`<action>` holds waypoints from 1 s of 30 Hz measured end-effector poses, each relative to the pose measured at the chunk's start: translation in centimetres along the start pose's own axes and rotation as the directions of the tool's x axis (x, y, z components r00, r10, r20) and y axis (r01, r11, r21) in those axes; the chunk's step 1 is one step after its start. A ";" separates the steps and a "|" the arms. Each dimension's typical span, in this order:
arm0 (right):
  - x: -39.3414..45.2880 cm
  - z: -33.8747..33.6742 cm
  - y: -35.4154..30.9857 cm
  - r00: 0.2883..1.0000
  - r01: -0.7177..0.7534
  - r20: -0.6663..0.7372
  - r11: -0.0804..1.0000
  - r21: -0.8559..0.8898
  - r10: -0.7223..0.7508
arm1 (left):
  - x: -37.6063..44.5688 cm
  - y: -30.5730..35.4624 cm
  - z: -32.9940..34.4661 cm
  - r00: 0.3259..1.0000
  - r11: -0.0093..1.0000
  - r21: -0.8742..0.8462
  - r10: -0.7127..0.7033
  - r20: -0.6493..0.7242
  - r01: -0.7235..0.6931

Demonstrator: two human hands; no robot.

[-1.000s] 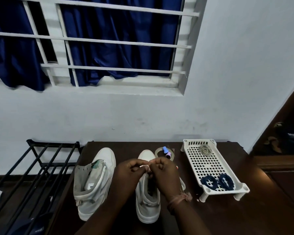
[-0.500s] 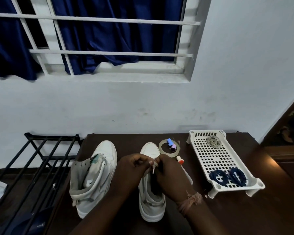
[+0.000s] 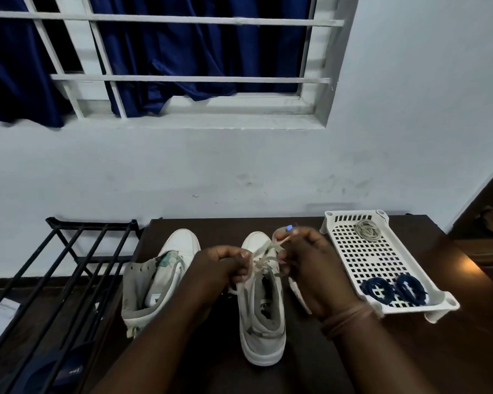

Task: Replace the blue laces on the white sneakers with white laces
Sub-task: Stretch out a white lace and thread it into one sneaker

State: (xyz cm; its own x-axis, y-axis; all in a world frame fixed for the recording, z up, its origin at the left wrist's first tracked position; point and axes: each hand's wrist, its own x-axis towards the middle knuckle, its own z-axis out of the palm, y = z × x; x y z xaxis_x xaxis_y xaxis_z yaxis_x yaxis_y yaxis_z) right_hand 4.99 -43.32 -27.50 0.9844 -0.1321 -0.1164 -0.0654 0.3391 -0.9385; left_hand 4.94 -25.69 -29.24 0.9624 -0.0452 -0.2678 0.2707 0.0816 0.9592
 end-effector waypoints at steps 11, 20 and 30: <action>1.3 -5.7 -2.6 0.975 0.131 0.044 0.409 -0.903 -0.216 | 0.7 1.5 -3.2 0.996 0.571 -0.820 -0.086 -0.029 0.025; 0.4 -5.5 -1.2 0.937 0.159 0.170 0.061 -0.985 0.306 | 0.2 -0.7 -1.4 0.975 0.748 0.656 0.205 -0.086 -0.100; 1.4 -5.3 -3.5 0.994 -0.089 0.024 0.933 -0.348 0.103 | 0.2 -0.7 -1.9 0.997 0.808 0.587 -0.015 -0.075 0.056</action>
State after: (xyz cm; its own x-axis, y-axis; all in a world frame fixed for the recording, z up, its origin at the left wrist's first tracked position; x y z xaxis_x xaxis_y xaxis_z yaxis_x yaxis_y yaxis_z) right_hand 5.76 -49.64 -26.09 0.9760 -0.0736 -0.2048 -0.2051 0.0043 -0.9787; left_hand 5.01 -23.88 -30.14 0.9571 0.0287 -0.2882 0.2604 -0.5211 0.8128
